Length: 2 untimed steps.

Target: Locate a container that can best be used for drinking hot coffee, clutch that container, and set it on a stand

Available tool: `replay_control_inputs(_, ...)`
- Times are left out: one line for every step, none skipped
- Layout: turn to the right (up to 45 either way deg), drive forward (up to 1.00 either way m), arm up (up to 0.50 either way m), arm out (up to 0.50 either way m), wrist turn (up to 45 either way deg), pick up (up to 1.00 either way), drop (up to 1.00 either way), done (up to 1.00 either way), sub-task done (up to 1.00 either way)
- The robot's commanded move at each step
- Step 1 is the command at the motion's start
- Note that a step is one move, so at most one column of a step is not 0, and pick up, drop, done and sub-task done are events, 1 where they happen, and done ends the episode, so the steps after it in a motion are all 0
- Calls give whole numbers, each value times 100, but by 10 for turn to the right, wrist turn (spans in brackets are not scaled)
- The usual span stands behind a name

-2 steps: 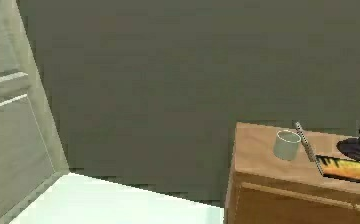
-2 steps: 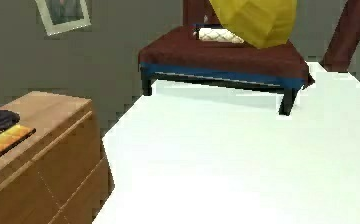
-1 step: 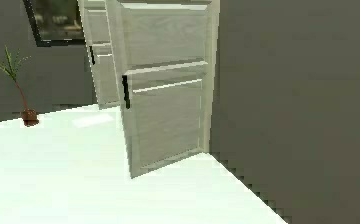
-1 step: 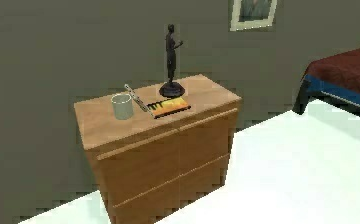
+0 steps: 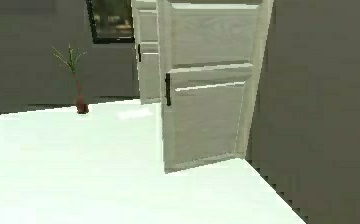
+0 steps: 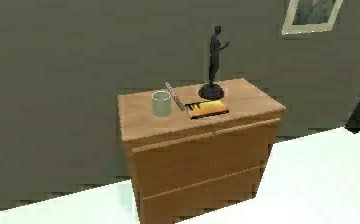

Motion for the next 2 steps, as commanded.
replay_control_inputs(450,0,0,0,0,0,0,0,0)
replay_control_inputs(240,0,0,0,0,0,0,0,0)
